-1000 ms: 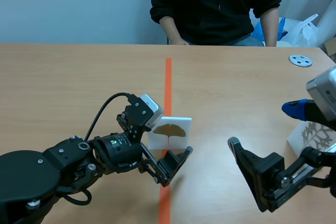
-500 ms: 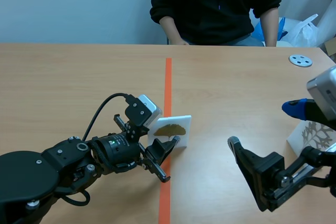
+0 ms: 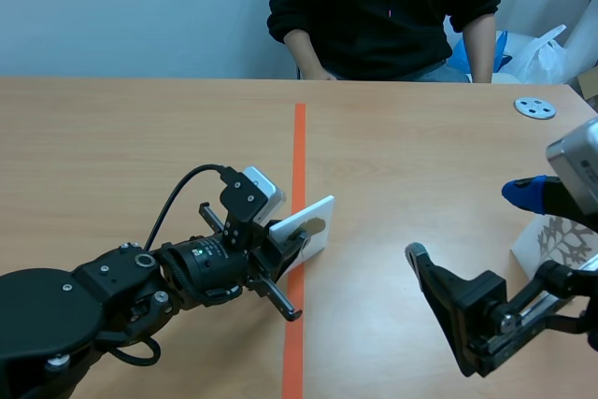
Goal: Sort the leaf by its shape. The table is split by an orange tape line. A compound leaf with several leaflets goes to the left side, a simple leaf with one blade goes to the right side. Return to the home posture when a red brick is placed on the table.
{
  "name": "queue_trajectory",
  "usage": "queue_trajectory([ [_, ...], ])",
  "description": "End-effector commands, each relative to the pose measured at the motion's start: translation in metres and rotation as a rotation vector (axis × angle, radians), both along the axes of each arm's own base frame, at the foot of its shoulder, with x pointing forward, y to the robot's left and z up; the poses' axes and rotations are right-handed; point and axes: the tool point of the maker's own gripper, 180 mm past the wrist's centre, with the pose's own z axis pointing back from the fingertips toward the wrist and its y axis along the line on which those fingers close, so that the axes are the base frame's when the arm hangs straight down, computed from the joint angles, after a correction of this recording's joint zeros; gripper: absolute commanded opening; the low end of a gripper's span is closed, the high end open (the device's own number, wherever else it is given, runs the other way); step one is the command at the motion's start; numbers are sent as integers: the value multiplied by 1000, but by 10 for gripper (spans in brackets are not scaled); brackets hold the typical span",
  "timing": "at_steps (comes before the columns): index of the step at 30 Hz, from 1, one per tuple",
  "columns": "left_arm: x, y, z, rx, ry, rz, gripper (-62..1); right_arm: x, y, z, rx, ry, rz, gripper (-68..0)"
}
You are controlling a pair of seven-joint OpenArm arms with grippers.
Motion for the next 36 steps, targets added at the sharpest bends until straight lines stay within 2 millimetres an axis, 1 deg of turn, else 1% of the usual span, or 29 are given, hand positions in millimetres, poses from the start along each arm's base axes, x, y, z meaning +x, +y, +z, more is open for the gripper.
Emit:
queue_trajectory([
  [1, 6, -3, 21, -40, -36, -6, -569, 4, 1, 11, 12, -41, 9, 4],
  [4, 11, 3, 38, -54, -47, 5, -569, 5, 1, 12, 16, -47, 10, 4],
  [6, 17, 12, 51, -63, -57, 24, -569, 5, 1, 12, 17, -48, 10, 4],
  [10, 31, 40, 76, -66, -63, 100, -568, 5, 2, 13, 18, -50, 10, 4],
  [12, 42, 60, 89, -84, -67, 163, -568, 5, 2, 13, 18, -50, 10, 4],
  [15, 56, 95, 105, -114, -80, 258, -569, 5, 2, 13, 18, -50, 10, 4],
  [22, 82, 179, 127, -90, -124, 478, -569, 5, 2, 13, 18, -50, 10, 4],
  [25, 87, 210, 127, -69, -131, 558, -569, 5, 2, 13, 18, -50, 10, 4],
  [31, 89, 261, 109, -109, -109, 712, -568, 5, 1, 13, 18, -49, 10, 4],
  [36, 84, 291, 90, -104, -110, 799, -569, 5, 1, 12, 9, -50, 12, 4],
])
